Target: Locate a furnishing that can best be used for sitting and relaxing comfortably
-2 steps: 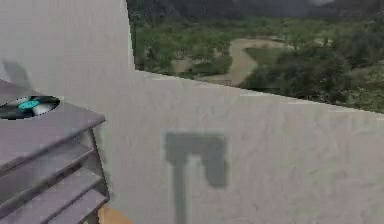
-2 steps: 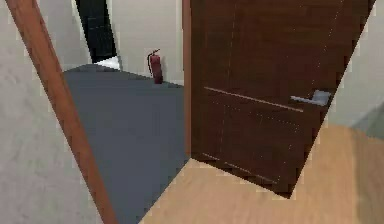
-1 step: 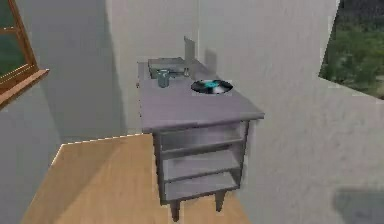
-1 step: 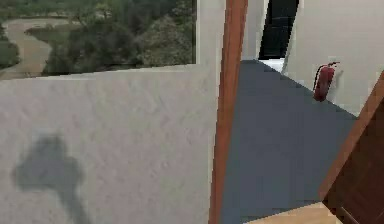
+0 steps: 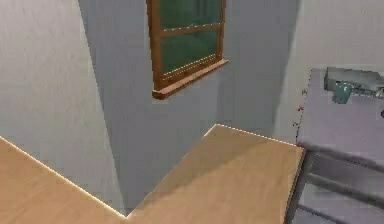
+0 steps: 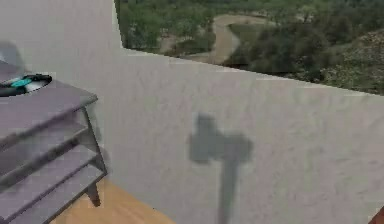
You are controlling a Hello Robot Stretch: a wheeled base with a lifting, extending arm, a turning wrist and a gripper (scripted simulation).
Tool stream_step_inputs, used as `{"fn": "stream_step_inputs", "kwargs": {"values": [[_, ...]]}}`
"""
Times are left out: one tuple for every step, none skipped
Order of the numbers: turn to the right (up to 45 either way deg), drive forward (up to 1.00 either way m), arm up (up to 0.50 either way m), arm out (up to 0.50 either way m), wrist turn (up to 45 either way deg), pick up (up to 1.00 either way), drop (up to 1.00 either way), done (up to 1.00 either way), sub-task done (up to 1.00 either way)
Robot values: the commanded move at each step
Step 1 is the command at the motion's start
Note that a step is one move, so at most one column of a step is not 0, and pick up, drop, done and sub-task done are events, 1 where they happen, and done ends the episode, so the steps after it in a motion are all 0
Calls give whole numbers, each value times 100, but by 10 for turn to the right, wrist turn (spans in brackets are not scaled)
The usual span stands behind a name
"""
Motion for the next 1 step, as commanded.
{"fn": "stream_step_inputs", "kwargs": {"values": [[-450,0,0,0,0,0,0,0,0]]}}
